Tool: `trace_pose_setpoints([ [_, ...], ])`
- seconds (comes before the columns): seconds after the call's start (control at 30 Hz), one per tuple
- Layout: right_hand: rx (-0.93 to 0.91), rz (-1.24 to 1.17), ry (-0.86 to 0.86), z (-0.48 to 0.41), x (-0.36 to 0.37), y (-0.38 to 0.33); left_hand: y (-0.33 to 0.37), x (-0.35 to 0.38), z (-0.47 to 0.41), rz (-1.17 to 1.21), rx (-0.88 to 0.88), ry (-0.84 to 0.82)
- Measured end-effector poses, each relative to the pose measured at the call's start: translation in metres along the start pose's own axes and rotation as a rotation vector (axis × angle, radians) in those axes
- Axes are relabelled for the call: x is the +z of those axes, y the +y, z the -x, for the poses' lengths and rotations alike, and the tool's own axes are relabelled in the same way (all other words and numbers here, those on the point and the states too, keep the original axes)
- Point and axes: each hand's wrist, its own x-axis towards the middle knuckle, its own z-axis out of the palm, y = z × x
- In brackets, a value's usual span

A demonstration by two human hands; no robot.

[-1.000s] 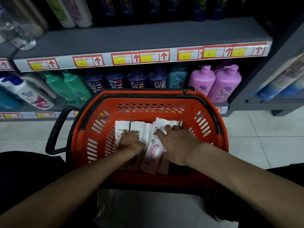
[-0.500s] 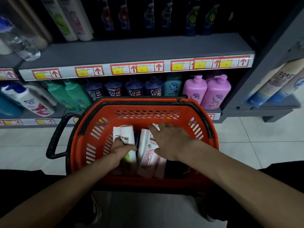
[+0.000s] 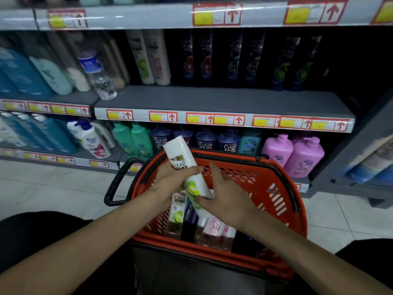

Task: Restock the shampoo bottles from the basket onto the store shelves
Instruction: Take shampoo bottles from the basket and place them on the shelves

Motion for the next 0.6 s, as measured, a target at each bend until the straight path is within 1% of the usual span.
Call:
trace_pose_setpoints([
  [0.1, -0.042, -0.18, 0.122, 0.004, 0.015, -0.016, 0.025, 0.008, 0.015, 0.052, 0.069, -0.003],
  [0.2, -0.03, -0.2, 0.252, 0.001, 0.014, -0.016, 0.04, 0.018, 0.016, 0.055, 0.119, 0.009],
  [0.27, -0.015, -0.198, 0.291, -0.005, 0.006, -0.014, 0.046, 0.023, 0.013, 0.055, 0.101, -0.004],
  [0.33, 0.024, -0.251, 0.27, -0.013, -0.007, -0.01, 0.052, 0.024, 0.012, 0.06, 0.035, -0.014],
  [0.4, 0.095, -0.363, 0.227, -0.019, -0.021, -0.005, 0.058, 0.023, 0.013, 0.083, -0.002, -0.01],
  [0.5, 0.2, -0.671, 0.134, -0.019, -0.039, -0.004, 0.067, 0.022, 0.017, 0.107, 0.05, -0.022],
  [0.53, 0.215, -0.783, 0.118, -0.018, -0.043, -0.004, 0.069, 0.02, 0.017, 0.117, 0.068, -0.032],
  [0.6, 0.23, -0.927, 0.102, -0.018, -0.048, -0.005, 0.072, 0.017, 0.019, 0.153, 0.091, -0.062],
])
